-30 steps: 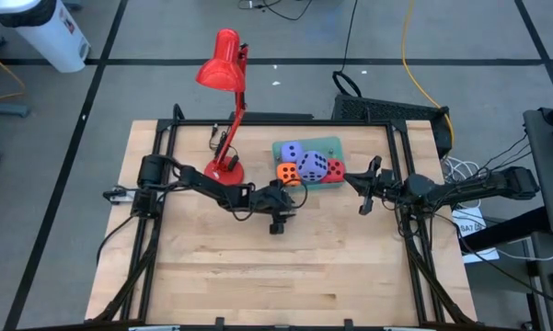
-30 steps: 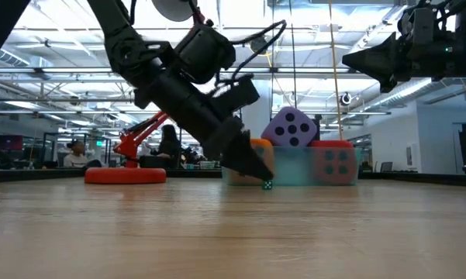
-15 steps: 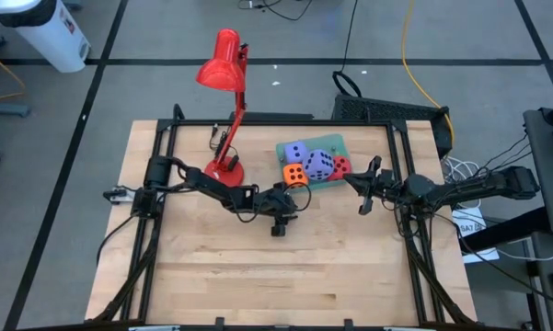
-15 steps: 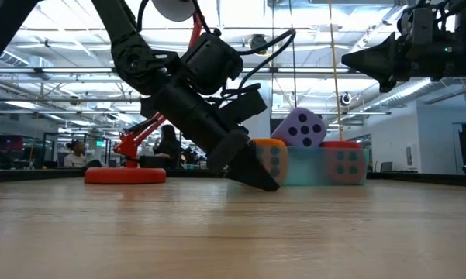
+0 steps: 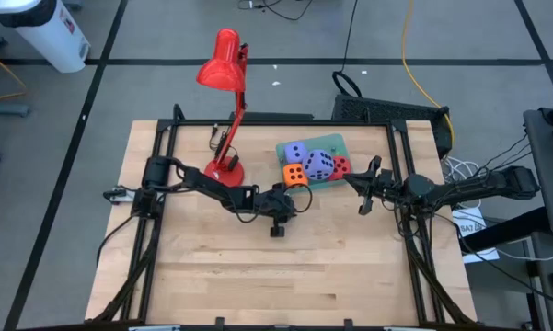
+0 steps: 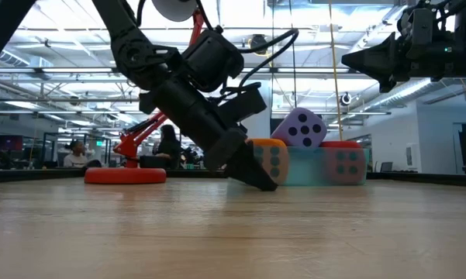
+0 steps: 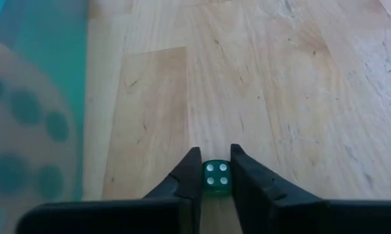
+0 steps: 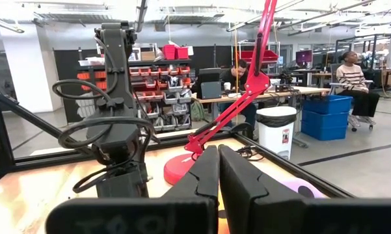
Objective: Pick & Place Dice
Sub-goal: Put the small green dice into the bin
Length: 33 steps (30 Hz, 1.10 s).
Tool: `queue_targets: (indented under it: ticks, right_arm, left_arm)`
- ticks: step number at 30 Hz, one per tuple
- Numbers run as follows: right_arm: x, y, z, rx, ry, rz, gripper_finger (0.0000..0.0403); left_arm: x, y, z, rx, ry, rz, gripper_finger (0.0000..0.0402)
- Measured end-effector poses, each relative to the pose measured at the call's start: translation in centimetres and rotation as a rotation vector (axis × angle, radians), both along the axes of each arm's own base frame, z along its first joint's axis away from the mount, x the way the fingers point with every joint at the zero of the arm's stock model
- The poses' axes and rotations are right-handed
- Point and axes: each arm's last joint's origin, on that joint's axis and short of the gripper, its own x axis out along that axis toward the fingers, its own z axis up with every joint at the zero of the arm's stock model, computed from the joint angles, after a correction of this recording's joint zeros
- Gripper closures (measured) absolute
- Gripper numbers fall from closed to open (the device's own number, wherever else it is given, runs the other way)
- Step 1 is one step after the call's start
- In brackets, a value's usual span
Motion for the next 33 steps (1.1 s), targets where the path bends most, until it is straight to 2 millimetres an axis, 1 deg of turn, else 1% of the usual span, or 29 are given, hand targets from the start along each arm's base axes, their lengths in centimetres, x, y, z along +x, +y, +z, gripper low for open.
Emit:
queue_targets:
  ticks: [2,4,6,9,12,16,18,20,22,23,25,28,31,33]
  right_arm:
    - [0.0,0.0,0.0,0.000,0.000,0.000,0.0399]
    - [0.0,0.0,0.0,0.000,0.000,0.000,0.0399]
    - [0.0,0.0,0.0,0.000,0.000,0.000,0.0399]
    - [0.0,0.0,0.0,0.000,0.001,0.000,0.0399]
    - [0.0,0.0,0.0,0.000,0.001,0.000,0.0399]
    - [0.0,0.0,0.0,0.001,0.003,0.001,0.0399]
    - [0.0,0.0,-0.1,0.005,0.004,0.002,0.0399]
    - [0.0,0.0,-0.1,0.006,0.004,0.002,0.0399]
    - [0.0,0.0,-0.1,0.006,0.004,0.002,0.0399]
    - [0.0,0.0,-0.1,0.006,0.004,0.002,0.0399]
    - [0.0,0.0,-0.1,0.006,0.004,0.002,0.0399]
    - [0.1,0.0,0.0,0.005,0.001,0.001,0.0399]
    - [0.1,0.0,0.0,0.005,-0.001,0.001,0.0399]
    - [0.1,0.0,0.0,0.005,-0.001,0.000,0.0399]
  left_arm:
    - [0.0,-0.1,0.2,-0.001,-0.001,-0.003,0.0360]
    - [-0.2,-0.2,0.7,-0.007,0.000,-0.012,0.0361]
    - [-0.6,-0.5,1.6,-0.015,0.013,-0.025,0.0361]
    - [-1.4,-1.4,3.6,-0.013,0.029,-0.054,0.0361]
    - [-2.1,-2.4,7.0,-0.006,-0.041,-0.093,0.0361]
    - [-4.2,-3.6,11.4,0.020,-0.145,-0.109,0.0361]
    - [-5.8,-4.1,13.3,0.025,-0.206,-0.134,0.0361]
    - [-7.8,-4.4,15.5,0.017,-0.293,-0.170,0.0361]
    - [-10.0,-4.2,17.3,0.004,-0.386,-0.180,0.0361]
    - [-11.3,-4.1,17.8,0.003,-0.412,-0.181,0.0361]
    - [-13.7,-3.7,18.4,-0.002,-0.465,-0.176,0.0361]
    - [-17.2,-3.0,18.4,-0.020,-0.557,-0.138,0.0361]
    - [-20.5,-2.3,17.9,-0.035,-0.653,-0.104,0.0361]
    - [-22.2,-2.0,17.1,-0.033,-0.695,-0.077,0.0361]
